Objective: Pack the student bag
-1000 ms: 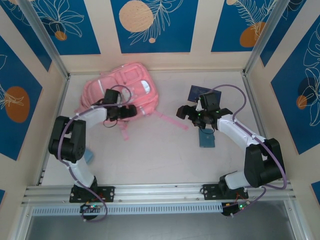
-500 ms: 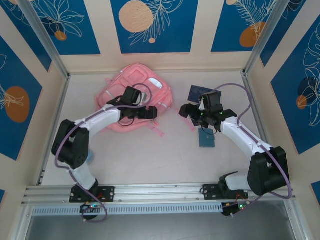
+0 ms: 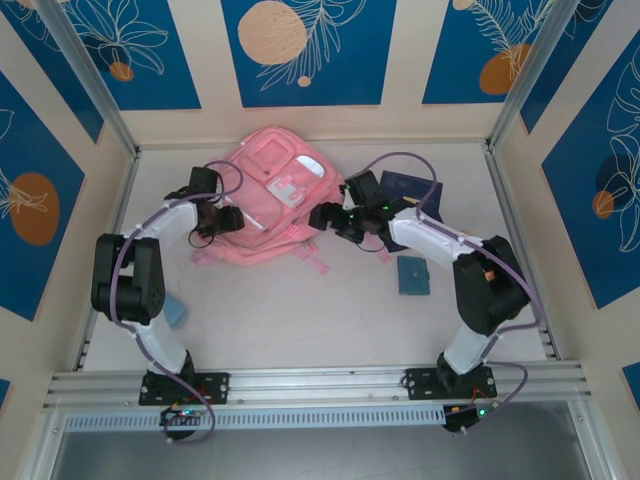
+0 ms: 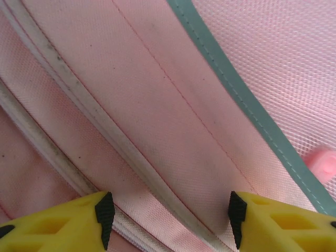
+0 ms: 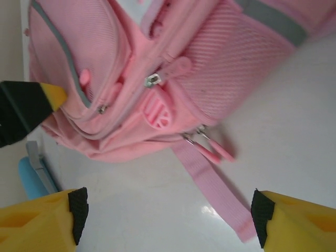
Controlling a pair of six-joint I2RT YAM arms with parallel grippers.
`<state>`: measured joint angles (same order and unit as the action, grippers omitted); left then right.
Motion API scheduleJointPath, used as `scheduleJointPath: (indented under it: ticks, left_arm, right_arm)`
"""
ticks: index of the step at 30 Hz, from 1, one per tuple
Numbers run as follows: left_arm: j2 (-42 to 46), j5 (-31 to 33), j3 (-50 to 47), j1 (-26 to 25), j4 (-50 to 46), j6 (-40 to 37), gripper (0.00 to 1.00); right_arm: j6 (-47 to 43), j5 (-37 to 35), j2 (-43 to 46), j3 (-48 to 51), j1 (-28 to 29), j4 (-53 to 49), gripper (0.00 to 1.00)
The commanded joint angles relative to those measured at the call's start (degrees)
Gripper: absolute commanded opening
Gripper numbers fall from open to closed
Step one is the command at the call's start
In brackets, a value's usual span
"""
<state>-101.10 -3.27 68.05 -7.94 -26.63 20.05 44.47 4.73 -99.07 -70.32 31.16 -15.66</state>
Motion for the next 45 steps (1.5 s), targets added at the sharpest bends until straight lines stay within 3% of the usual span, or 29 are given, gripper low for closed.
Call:
scheduleJointPath:
  ticks: [1,5,10,16,23,27,35,45]
  left_arm:
    - [-0.1,-2.6,-3.9,-0.7,-1.1,2.7,0.61]
    - [2.7,-6.4,-9.6,-3.7,0.1,5.9,0.61]
    - [6.9,-6.8,-13.5,-13.6,-0.2,9.8,0.62]
    - [11.1,1.2,-11.0,-22.8,-6.4,10.9,0.66]
    - [12.3,13.9,1.3,-31.6,-19.1,4.4,0.79]
    - [7.7,20.4,7.6,-36.3,-21.4,-2.7,0.79]
    - [-4.3,25.5,17.0,-37.9,-25.0,-16.5,0.74]
    - [-13.7,28.4,22.3,-37.8,-24.6,-20.6,0.71]
  right_arm:
    - [1.6,1.4,-4.0,-3.8,0.5,0.7,0.82]
    - [1.2,0.5,-7.2,-5.5,0.1,-0.2,0.81]
    - [-0.4,-0.7,-6.2,-3.8,-2.3,-1.9,0.81]
    - [-2.2,-1.0,1.8,4.2,-7.4,-3.0,0.81]
    - [-4.3,-1.4,14.9,14.3,-13.7,-4.0,0.82]
    - [-4.5,-1.2,19.2,18.1,-15.3,-3.6,0.82]
    - [-3.6,0.3,23.0,22.0,-16.6,-2.3,0.82]
    - [-2.9,1.4,24.6,24.3,-17.2,-1.6,0.82]
